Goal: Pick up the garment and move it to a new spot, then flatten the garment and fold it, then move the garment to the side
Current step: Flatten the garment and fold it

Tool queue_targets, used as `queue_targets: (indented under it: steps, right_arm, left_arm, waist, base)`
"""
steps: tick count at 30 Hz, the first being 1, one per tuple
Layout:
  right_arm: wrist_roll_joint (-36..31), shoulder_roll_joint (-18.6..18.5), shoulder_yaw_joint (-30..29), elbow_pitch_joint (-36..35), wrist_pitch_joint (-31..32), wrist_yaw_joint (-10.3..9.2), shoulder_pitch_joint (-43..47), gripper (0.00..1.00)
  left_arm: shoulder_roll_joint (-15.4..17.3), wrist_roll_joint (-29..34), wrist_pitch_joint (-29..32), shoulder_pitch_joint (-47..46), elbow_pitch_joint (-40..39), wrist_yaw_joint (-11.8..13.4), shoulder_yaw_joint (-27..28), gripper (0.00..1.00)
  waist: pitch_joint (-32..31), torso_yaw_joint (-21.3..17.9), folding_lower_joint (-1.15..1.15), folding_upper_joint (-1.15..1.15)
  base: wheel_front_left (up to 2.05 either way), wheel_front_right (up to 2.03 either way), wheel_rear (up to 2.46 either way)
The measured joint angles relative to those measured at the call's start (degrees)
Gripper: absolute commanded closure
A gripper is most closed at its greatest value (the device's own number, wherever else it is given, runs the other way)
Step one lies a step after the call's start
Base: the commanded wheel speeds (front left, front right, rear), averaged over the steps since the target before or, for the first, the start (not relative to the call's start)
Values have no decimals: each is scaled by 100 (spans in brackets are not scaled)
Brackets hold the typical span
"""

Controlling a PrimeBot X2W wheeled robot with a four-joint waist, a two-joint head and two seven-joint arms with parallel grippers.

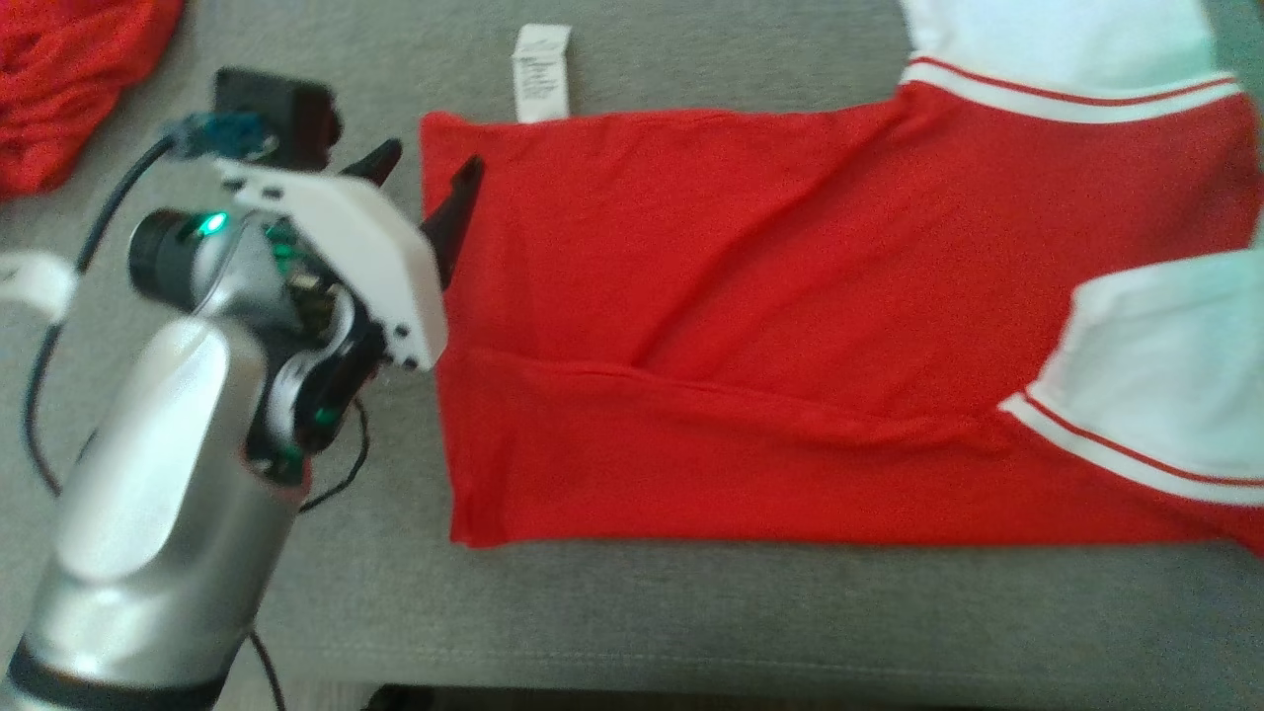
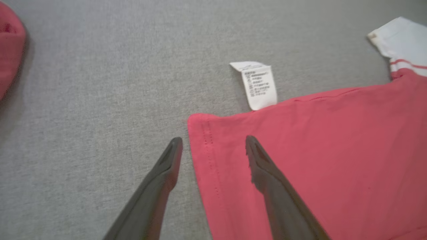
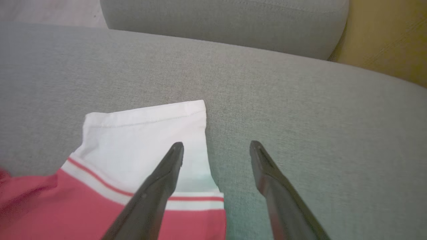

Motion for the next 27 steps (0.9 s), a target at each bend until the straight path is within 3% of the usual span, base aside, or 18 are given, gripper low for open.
queue_targets:
  steps: [4,11,27]
  right_arm:
    - [-300,180,71,853,-208,0,-458,0]
    - [-561,266,172,1747,-304,0,-983,0]
    - [-378,303,568,2068,-211,0,-1115,0]
  left_arm:
    - [-158,113,5,-447,675,-211,-244,0]
    - [-365,92,57,-930,1152,-472,-455,0]
    - [-477,8,210,-1374,1642,-818,-670,0]
  waist:
    - [213,272,0,0]
    - [386,523,0,0]
    - [332,390,0,0]
  base:
    - [0,0,0]
    - [0,0,0]
    - [0,0,0]
